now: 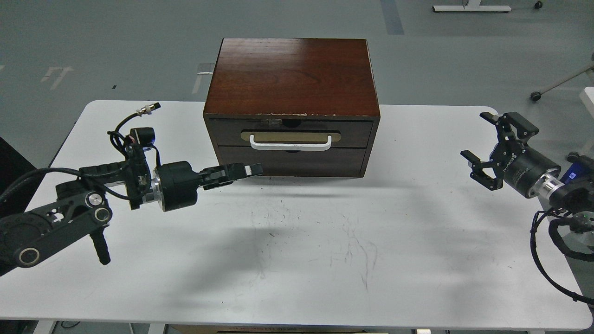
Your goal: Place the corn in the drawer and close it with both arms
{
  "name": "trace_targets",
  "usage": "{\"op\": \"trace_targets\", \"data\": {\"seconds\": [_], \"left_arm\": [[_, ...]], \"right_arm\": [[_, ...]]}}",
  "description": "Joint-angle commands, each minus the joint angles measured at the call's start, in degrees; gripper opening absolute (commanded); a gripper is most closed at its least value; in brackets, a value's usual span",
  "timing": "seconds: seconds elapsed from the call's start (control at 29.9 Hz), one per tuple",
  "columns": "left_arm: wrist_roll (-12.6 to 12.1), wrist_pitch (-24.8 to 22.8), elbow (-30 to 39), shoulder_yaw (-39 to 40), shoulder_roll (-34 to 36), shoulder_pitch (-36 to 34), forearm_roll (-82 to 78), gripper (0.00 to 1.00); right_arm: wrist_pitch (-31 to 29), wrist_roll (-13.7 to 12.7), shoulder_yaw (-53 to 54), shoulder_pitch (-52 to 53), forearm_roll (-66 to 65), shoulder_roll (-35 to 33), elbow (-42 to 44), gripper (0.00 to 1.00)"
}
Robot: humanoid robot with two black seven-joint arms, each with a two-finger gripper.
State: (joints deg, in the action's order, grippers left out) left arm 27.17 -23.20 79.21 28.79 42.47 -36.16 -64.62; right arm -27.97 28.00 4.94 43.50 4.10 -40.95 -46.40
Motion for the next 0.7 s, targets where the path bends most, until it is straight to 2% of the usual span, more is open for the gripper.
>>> {"op": "trace_targets", "data": {"seconds": [0.0,0.07,0.17,0.37,0.5,0.57,0.67], "left_arm": [[0.8,-1.9,0.3,3.2,3.0,-0.1,13.3,1.00],[0.8,-3.2,-0.2,4.7,4.1,-0.1,20.8,1.00],[0.8,-2.4,-1.8,5.7,4.6,0.1,28.1,1.00],[0.8,1.7,-6.0,6.0,4.3,0.5,32.1,1.00],[0.8,1.3,-10.9,6.0,3.3,2.5,38.9,1.00],[-0.9,1.1,-12.8,6.1,2.8,3.9,42.5,1.00],[-2.7,-2.6,-15.8,7.5,2.2,6.2,46.4,1.00]], "right_arm": [[0.0,0.0,0.6,0.0,0.0,0.1,0.0,1.00],[0.0,0.0,1.3,-0.1,0.0,0.2,0.0,1.00],[0.0,0.0,2.5,-0.3,0.0,0.9,0.0,1.00],[0.6,0.0,4.6,-0.4,0.1,2.9,0.2,1.00],[1.1,0.0,5.1,-0.6,0.2,4.0,0.3,1.00],[1.1,0.0,5.2,-1.0,0.3,4.5,0.3,1.00],[1.1,0.0,5.2,-1.2,0.3,4.7,0.3,1.00]]}}
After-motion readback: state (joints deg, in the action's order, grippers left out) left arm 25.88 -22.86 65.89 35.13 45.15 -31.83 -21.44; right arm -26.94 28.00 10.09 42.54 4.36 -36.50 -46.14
